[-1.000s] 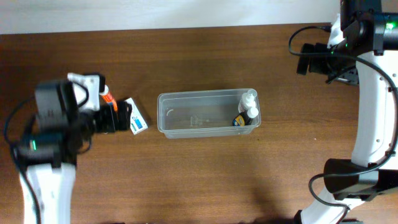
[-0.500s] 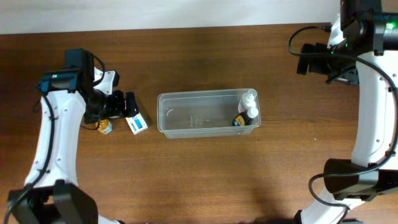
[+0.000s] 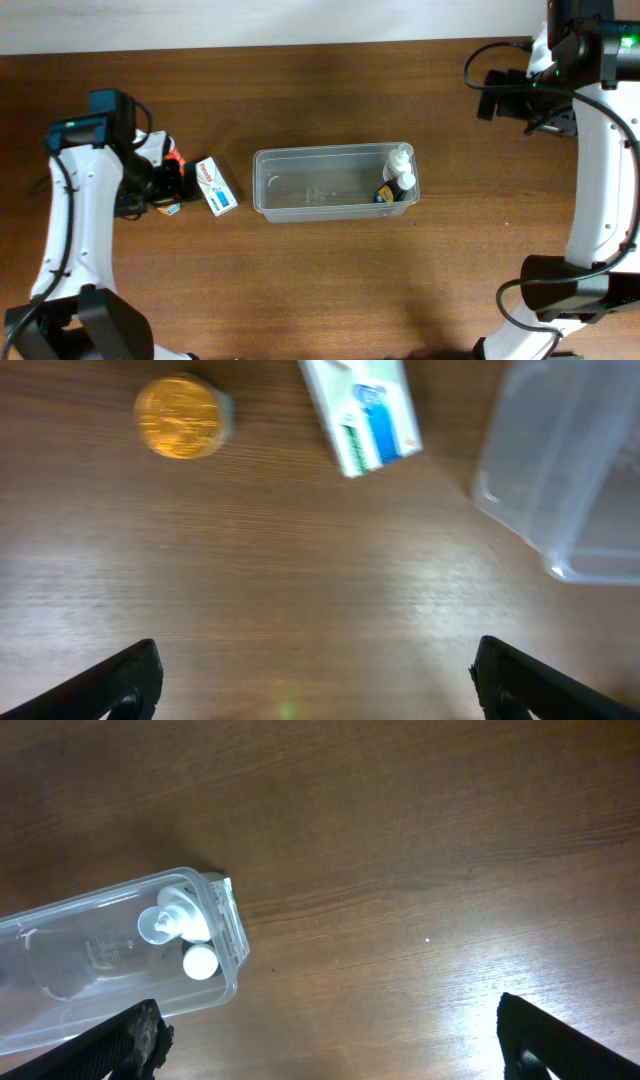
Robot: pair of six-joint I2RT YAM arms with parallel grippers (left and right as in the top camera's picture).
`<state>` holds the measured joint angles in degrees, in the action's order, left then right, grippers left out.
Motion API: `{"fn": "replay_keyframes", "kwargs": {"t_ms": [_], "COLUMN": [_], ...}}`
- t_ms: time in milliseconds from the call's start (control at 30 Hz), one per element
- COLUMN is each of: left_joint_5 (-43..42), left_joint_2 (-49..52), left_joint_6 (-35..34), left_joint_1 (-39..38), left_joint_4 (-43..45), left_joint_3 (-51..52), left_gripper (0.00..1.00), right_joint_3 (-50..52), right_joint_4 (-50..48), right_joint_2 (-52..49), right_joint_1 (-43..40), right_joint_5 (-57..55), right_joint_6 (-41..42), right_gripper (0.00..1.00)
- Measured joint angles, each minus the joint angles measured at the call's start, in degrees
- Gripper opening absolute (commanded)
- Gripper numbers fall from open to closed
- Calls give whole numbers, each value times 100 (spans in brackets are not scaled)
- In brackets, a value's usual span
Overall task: Pack container
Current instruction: 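Move left gripper down over the gold-lidded jar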
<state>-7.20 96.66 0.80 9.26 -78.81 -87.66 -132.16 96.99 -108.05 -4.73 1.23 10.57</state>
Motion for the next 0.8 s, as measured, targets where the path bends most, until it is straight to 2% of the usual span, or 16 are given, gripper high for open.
{"fn": "replay_keyframes", "kwargs": {"t_ms": [200, 633, 800], "left_joint_5": [229, 420, 426], "left_joint_2": [0, 133, 568], "left_joint_6": [0, 190, 267], "left_joint_1": [345, 374, 374], "left_joint_4": [258, 715, 839], "left_joint_3": [0, 0, 0], "left_gripper": [99, 99, 95], "right_joint_3": [0, 0, 0], "right_joint_4": [-2, -2, 0], "right_joint_2": [0, 0, 0], "right_joint_1": [0, 0, 0], "right_joint_5": [0, -2, -2], "right_joint_6": [2, 0, -2], "right_gripper": [98, 98, 98]}}
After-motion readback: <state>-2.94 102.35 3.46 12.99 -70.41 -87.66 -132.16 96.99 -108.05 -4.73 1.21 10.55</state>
